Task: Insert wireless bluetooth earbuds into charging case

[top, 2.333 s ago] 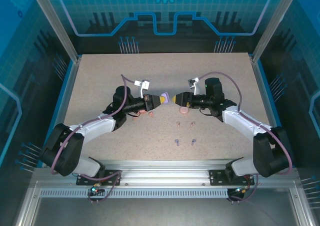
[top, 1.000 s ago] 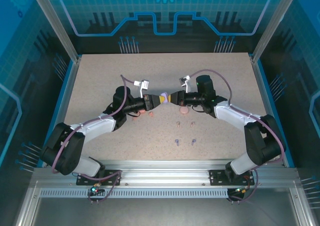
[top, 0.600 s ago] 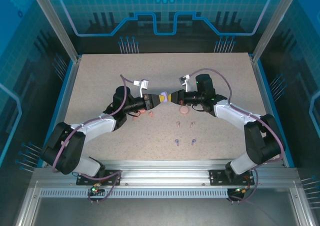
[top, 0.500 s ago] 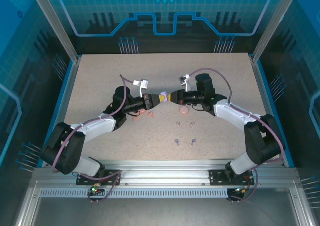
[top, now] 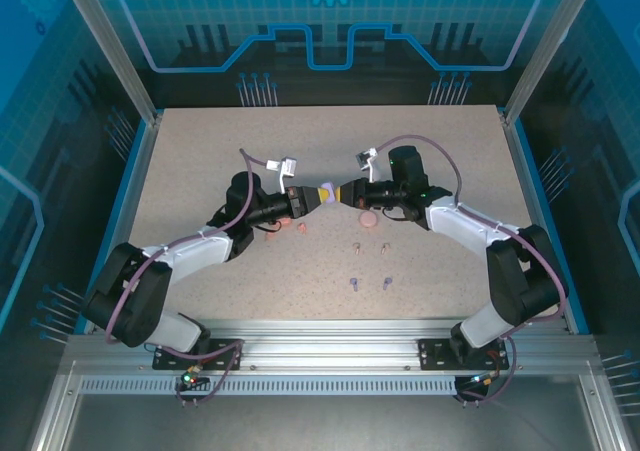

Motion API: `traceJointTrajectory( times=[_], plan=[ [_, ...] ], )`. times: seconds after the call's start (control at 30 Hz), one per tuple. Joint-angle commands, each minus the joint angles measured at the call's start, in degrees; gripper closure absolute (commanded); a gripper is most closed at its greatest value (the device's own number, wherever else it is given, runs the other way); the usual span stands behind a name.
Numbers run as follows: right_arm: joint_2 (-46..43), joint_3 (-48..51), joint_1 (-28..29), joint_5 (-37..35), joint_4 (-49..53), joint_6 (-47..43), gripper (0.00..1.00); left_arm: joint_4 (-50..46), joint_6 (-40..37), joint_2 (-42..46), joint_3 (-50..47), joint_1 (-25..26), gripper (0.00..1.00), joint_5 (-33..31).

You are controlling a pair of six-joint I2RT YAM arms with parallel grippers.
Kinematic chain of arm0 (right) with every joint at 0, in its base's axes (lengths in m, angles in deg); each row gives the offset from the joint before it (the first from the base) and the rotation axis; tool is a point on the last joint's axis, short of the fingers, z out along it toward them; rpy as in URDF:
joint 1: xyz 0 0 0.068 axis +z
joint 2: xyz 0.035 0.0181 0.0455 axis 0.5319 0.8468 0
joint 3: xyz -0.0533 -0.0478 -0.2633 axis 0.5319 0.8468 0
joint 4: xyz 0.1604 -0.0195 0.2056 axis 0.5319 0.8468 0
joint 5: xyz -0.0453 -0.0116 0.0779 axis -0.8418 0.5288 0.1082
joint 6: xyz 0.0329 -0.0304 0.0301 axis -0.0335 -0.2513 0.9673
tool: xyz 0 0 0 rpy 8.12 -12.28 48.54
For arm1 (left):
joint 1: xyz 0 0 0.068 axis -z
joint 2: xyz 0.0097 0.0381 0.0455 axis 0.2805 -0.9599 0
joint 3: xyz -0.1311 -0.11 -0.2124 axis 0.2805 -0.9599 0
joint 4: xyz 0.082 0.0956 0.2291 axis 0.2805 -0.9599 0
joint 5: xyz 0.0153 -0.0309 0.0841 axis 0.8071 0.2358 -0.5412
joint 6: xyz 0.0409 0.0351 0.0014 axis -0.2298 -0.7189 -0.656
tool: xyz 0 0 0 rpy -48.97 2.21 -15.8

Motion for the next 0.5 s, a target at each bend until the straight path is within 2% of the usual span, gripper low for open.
traceJointTrajectory(
  times=[0.0, 0.07, 0.1, 0.13, 0.2, 0.23, 0.3, 0.47],
  plan=[
    [1.3, -2.1, 1.0, 0.8, 0.2, -0.4, 1.00, 3.8, 0.3, -0.1, 0.3, 1.2, 1.00, 2.6],
    [1.1, -2.5, 0.9, 0.1, 1.5, -1.0, 1.00, 2.7, -0.1, -0.2, 0.6, 1.2, 1.00, 2.4],
    [1.0, -2.9, 0.9, -0.9, 2.9, -1.6, 1.00, 1.1, -0.5, -0.2, 0.9, 1.2, 0.95, 1.8],
    [0.9, -3.4, 0.8, -1.8, 4.4, -2.4, 1.00, -0.2, -1.0, 0.0, 1.1, 1.1, 0.84, 1.2],
    [1.0, -5.1, 0.3, -3.8, 8.8, -4.8, 1.00, -3.4, -2.5, 0.7, 1.6, 1.0, 0.44, -0.1],
    [1.2, -5.8, -0.1, -4.4, 10.5, -6.0, 1.00, -5.5, -3.4, 1.2, 1.8, 0.8, 0.35, -0.6],
    [1.7, -7.7, -1.0, -5.2, 14.3, -8.9, 1.00, -10.0, -5.9, 2.7, 2.8, 0.0, 0.23, -1.1],
    [3.4, -13.9, -1.9, -8.0, 24.0, -18.7, 1.00, -21.5, -12.4, 6.2, 6.6, -4.4, 0.12, 1.8]
  ],
)
